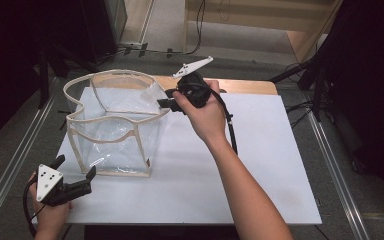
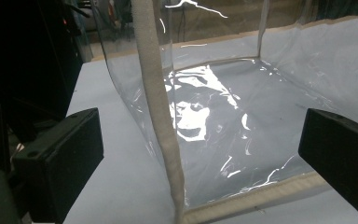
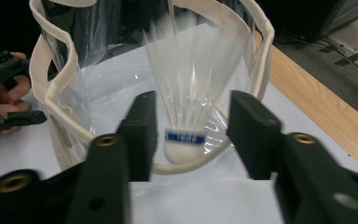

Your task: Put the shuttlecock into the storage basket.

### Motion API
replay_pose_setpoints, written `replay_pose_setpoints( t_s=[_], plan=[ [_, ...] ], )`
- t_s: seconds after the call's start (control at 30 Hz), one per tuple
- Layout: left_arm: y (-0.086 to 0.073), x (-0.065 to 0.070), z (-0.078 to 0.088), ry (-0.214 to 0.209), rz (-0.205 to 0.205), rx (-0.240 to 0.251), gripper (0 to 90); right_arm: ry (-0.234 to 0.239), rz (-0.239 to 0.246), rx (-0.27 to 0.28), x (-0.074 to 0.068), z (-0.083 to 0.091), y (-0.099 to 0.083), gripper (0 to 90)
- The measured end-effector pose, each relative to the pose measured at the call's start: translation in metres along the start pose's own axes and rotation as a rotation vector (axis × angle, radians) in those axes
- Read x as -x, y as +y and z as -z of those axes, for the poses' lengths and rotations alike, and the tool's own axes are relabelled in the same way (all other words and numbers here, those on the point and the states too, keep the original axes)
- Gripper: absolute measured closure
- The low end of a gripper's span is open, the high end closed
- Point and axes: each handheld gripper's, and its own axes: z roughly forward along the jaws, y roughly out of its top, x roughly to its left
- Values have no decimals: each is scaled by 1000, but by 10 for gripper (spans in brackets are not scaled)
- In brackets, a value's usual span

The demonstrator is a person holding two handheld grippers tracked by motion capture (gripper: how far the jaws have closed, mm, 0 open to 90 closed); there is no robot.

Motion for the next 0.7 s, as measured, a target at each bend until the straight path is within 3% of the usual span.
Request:
replay_pose_setpoints(
  t_s=[0.07,0.23,0.33,0.43,0.5,0.7],
  plan=[
    [0,0,0,0,0,0,3,9,15,1,1,2,-2,334],
    [0,0,0,1,0,0,3,12,30,3,4,9,-10,146],
    [0,0,0,1,-1,0,3,17,45,4,7,13,-15,102],
    [0,0,0,5,-3,-1,3,-9,55,20,6,18,-21,83],
    [0,0,0,5,-3,-1,3,-19,56,32,5,20,-26,1],
    [0,0,0,3,1,1,3,-42,44,39,6,24,-41,0]
  ],
)
